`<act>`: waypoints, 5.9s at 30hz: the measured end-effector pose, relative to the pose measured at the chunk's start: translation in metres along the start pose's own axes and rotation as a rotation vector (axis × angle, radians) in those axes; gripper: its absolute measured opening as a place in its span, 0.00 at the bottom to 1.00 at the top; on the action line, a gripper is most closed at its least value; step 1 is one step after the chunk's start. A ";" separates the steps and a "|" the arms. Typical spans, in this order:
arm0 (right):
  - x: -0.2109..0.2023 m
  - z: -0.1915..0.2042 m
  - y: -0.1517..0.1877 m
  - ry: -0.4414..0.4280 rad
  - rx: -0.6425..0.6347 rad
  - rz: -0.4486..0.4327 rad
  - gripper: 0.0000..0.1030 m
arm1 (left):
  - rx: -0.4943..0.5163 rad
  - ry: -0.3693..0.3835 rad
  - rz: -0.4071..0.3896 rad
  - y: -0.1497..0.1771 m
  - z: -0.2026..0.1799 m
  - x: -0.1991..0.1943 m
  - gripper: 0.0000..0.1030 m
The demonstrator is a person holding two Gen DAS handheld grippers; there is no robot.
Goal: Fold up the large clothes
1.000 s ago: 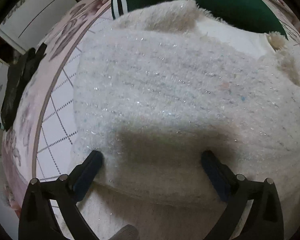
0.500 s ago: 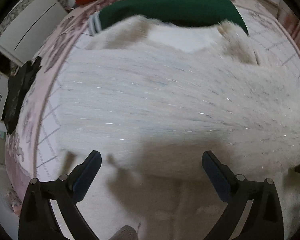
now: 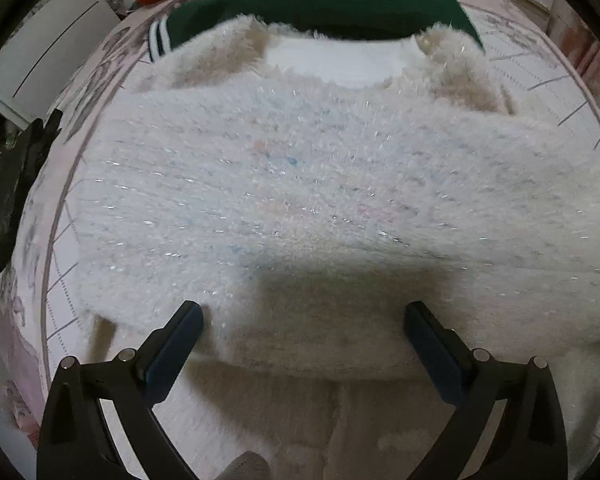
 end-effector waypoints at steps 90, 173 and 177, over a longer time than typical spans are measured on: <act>0.034 0.100 -0.062 -0.500 0.000 0.109 0.22 | -0.168 0.017 0.052 0.152 -0.046 -0.135 0.10; 0.101 0.248 -0.005 -0.401 0.257 0.051 0.32 | -0.366 0.108 0.074 0.068 0.250 0.003 1.00; 0.110 0.234 0.074 -0.344 0.230 0.218 0.42 | -0.324 0.052 0.075 0.087 0.253 -0.027 1.00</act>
Point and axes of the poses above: each gripper's, at about its wrist camera, not at the fingertips, and x roughly the way its jaws point, z to its left, y to its underside, the point moved 8 cm from there along x, roughly the way its jaws point, and after that the axes turned 1 degree about -x, right-handed, at the moved point
